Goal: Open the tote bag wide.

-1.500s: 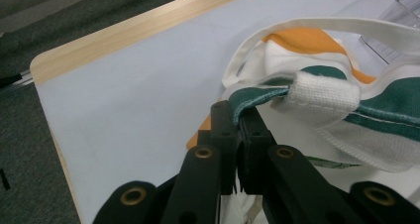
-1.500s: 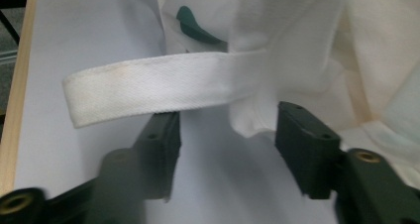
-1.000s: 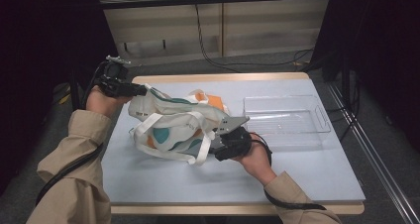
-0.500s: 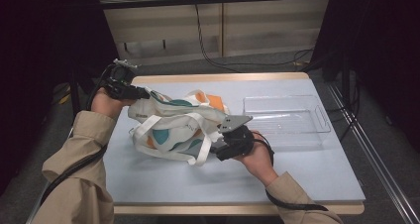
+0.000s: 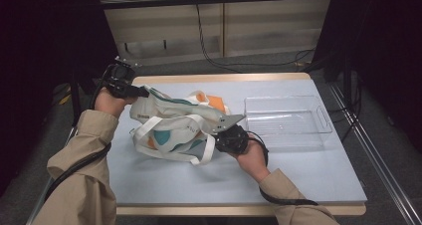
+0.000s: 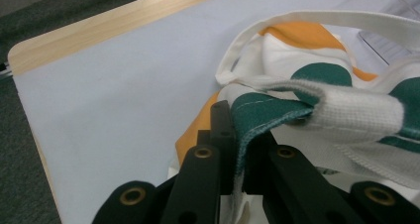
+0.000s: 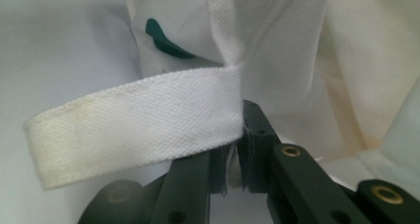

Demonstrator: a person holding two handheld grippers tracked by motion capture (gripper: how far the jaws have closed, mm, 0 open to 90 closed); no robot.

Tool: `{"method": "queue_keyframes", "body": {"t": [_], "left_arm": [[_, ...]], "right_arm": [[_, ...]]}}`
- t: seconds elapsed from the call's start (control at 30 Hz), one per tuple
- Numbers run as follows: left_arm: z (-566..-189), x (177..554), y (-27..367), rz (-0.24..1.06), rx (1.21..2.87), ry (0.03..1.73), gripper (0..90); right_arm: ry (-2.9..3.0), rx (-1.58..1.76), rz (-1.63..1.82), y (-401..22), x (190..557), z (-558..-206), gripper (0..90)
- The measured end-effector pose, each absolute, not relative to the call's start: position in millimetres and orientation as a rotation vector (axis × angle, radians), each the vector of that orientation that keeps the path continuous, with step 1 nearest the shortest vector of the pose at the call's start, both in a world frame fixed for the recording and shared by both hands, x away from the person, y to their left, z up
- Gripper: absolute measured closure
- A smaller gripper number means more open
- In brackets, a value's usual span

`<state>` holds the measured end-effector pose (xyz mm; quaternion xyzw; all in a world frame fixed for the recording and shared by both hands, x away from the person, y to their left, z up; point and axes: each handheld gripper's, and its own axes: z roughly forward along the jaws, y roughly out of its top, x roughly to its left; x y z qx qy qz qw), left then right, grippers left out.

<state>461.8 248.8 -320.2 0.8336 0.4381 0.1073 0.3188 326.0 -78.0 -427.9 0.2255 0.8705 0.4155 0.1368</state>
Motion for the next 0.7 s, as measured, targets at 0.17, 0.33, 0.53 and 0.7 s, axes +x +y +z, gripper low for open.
{"method": "queue_keyframes", "body": {"t": [0.17, 0.33, 0.53, 0.7], "left_arm": [[-327, 470, 249, 0.274, 2.168, 1.203, 87.7], [-332, 476, 248, 0.273, 2.179, 1.222, 87.7], [-338, 483, 246, 0.279, 2.155, 1.267, 87.7], [-344, 487, 248, 0.275, 2.170, 1.278, 87.6]], "right_arm": [[2.566, 0.597, 1.168, -88, 318, -430, 83.8], [2.598, 0.603, 1.187, -101, 310, -440, 83.8], [2.607, 0.569, 1.164, -103, 306, -443, 83.8], [2.616, 0.546, 1.147, -101, 302, -445, 83.8]]}}
